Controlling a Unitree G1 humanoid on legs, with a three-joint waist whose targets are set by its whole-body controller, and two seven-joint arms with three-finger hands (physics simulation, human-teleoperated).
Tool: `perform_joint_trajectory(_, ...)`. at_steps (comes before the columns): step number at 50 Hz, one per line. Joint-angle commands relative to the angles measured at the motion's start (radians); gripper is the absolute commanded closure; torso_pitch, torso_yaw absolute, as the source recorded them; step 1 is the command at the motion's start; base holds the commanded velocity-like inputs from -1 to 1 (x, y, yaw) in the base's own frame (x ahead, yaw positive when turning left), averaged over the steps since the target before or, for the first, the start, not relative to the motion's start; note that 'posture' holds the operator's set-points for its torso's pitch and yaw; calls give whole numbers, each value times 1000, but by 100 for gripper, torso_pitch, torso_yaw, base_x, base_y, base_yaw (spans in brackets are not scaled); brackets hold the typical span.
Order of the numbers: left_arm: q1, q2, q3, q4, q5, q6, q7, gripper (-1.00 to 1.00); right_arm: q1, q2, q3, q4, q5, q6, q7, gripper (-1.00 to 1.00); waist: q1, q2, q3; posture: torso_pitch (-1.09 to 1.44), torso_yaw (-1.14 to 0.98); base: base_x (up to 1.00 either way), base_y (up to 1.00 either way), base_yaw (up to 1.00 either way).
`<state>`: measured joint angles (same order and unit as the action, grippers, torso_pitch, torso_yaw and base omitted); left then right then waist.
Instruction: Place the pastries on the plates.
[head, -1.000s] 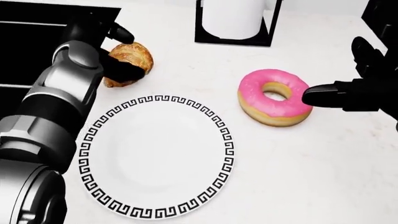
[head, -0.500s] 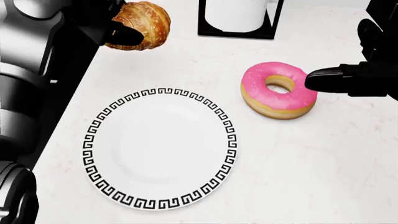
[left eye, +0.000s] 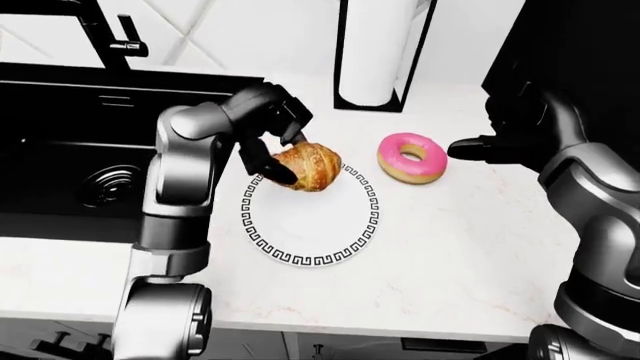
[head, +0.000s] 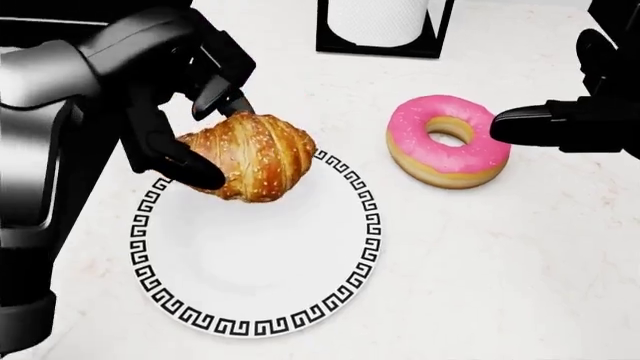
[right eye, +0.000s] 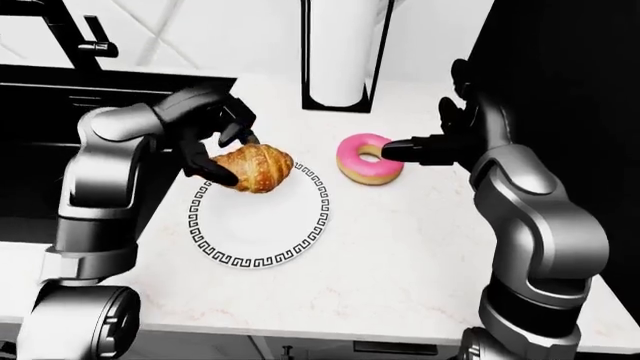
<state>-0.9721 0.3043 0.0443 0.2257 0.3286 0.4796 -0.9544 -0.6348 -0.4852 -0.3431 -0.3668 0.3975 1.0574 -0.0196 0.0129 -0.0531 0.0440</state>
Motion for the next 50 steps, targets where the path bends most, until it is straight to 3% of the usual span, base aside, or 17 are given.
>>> perform_joint_trajectory(1, -28, 7, 20, -65, -13, -1, -25, 100, -24, -12, -9, -16, -8, -45, 2, -100, 2, 3, -26, 0, 0, 0, 0, 0)
perform_joint_trajectory(11, 19, -6, 15, -175, -29, 34, -103, 100, -15, -10, -18, -30, -4, -36, 0, -100, 5, 2, -26, 0, 0, 0, 0, 0)
perform_joint_trajectory(17, 38, -8, 12, -180, -23, 15, -114, 3, -15, -9, -12, -14, -9, -51, 2, -100, 4, 4, -28, 0, 0, 0, 0, 0)
perform_joint_trajectory(18, 38, -9, 12, -181, -21, 16, -115, -21, -15, -9, -14, -16, -8, -50, 2, -100, 4, 5, -28, 0, 0, 0, 0, 0)
perform_joint_trajectory(20, 42, -6, 14, -174, -16, 7, -114, -36, -10, -10, -18, -21, -6, -47, 3, -100, 4, 5, -30, 0, 0, 0, 0, 0)
perform_joint_trajectory(30, 32, -3, 34, -196, -21, 27, -117, -56, -32, -22, -15, -27, 0, -22, -2, -100, 3, 10, -30, 0, 0, 0, 0, 0)
perform_joint_trajectory(35, -7, 25, 66, -210, -61, 78, -45, -47, -62, -114, -33, -92, 19, 93, 57, -100, 3, 8, -26, 0, 0, 0, 0, 0)
perform_joint_trajectory(39, -38, 54, 75, -219, -85, 120, 1, -65, -51, -163, 3, -133, -31, 127, 137, -100, 4, 7, -17, 0, 0, 0, 0, 0)
perform_joint_trajectory(43, -70, 69, 83, -194, -98, 148, 72, -99, -64, -173, 63, -145, -111, 146, 223, -100, 2, 4, -17, 0, 0, 0, 0, 0)
perform_joint_trajectory(44, -88, 73, 86, -149, -91, 133, 115, -84, -69, -178, 81, -148, -140, 149, 244, -100, 2, 5, -18, 0, 0, 0, 0, 0)
perform_joint_trajectory(45, -86, 80, 79, -151, -86, 142, 124, -100, -79, -173, 98, -162, -162, 169, 262, -100, 2, 5, -19, 0, 0, 0, 0, 0)
perform_joint_trajectory(50, -103, 89, 78, -151, -65, 207, 194, -100, -136, -171, 200, -126, -333, 170, 370, -100, 0, 14, -23, 0, 0, 0, 0, 0)
